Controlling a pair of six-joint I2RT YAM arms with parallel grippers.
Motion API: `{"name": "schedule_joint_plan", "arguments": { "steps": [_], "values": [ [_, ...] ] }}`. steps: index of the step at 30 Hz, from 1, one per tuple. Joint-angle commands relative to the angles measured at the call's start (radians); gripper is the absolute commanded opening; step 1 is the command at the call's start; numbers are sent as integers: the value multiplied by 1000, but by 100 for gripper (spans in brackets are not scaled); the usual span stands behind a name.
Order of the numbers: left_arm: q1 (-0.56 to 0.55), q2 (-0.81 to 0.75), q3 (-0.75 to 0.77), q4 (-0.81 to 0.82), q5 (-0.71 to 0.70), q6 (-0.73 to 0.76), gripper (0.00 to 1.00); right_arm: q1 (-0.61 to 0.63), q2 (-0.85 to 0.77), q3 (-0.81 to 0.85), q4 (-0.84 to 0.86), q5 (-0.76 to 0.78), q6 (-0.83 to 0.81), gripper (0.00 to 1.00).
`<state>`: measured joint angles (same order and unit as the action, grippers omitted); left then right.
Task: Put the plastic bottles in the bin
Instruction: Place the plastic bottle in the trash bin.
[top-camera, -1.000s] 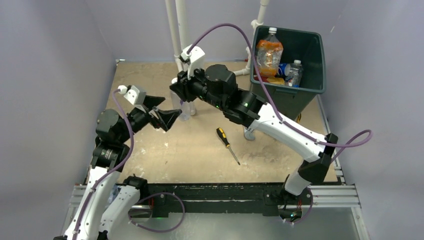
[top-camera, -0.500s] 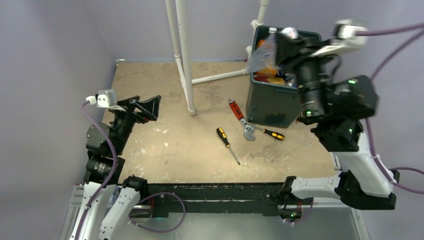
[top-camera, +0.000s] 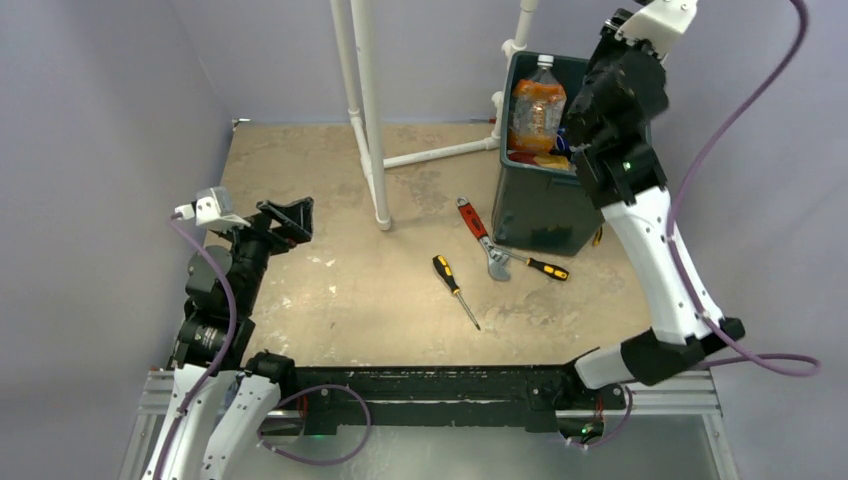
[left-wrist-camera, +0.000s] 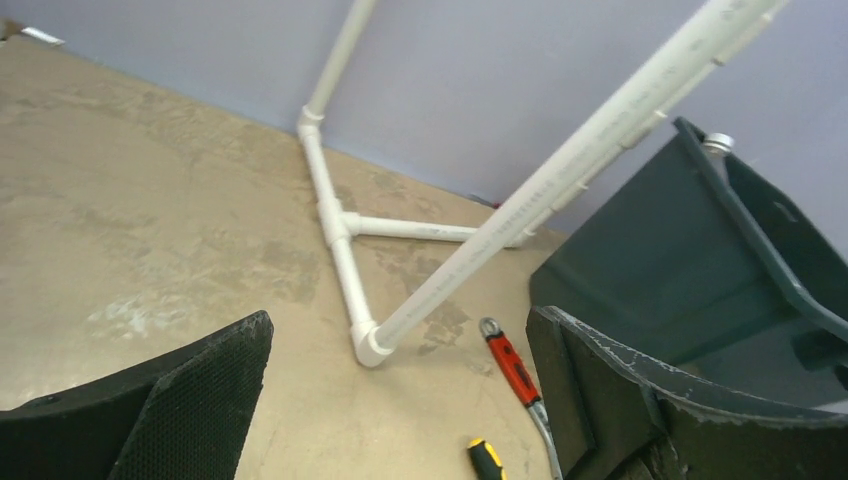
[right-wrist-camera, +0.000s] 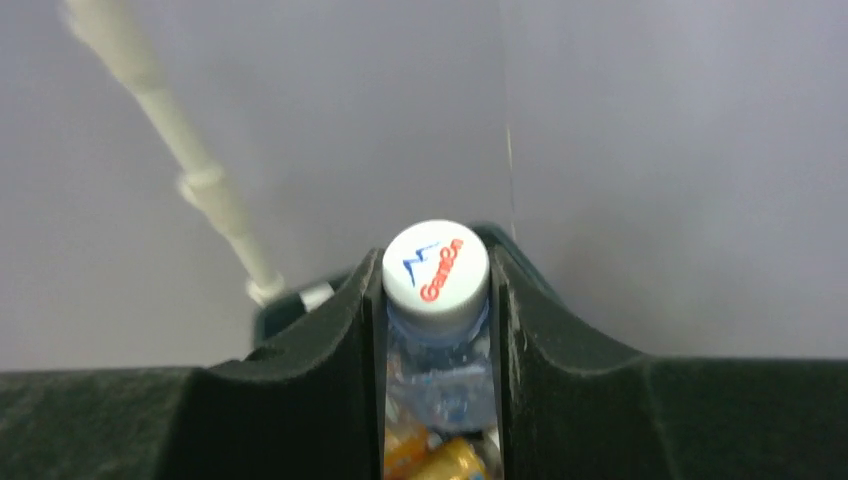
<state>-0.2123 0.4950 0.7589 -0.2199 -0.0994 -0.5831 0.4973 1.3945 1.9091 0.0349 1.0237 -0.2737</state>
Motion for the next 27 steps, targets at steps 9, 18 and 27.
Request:
{"name": "schedule_joint_plan", "arguments": {
  "steps": [9, 18, 27],
  "values": [
    [-3, 14, 117, -383, -373, -80, 99, -289, 140, -93, -427, -199, 549, 68],
    [-2, 42, 198, -525, -512, -163, 99, -156, -25, -78, -337, -305, 555, 99],
    [-3, 143, 289, -930, -690, -401, 99, -25, -412, -595, -50, -1212, 635, 99]
  ]
}}
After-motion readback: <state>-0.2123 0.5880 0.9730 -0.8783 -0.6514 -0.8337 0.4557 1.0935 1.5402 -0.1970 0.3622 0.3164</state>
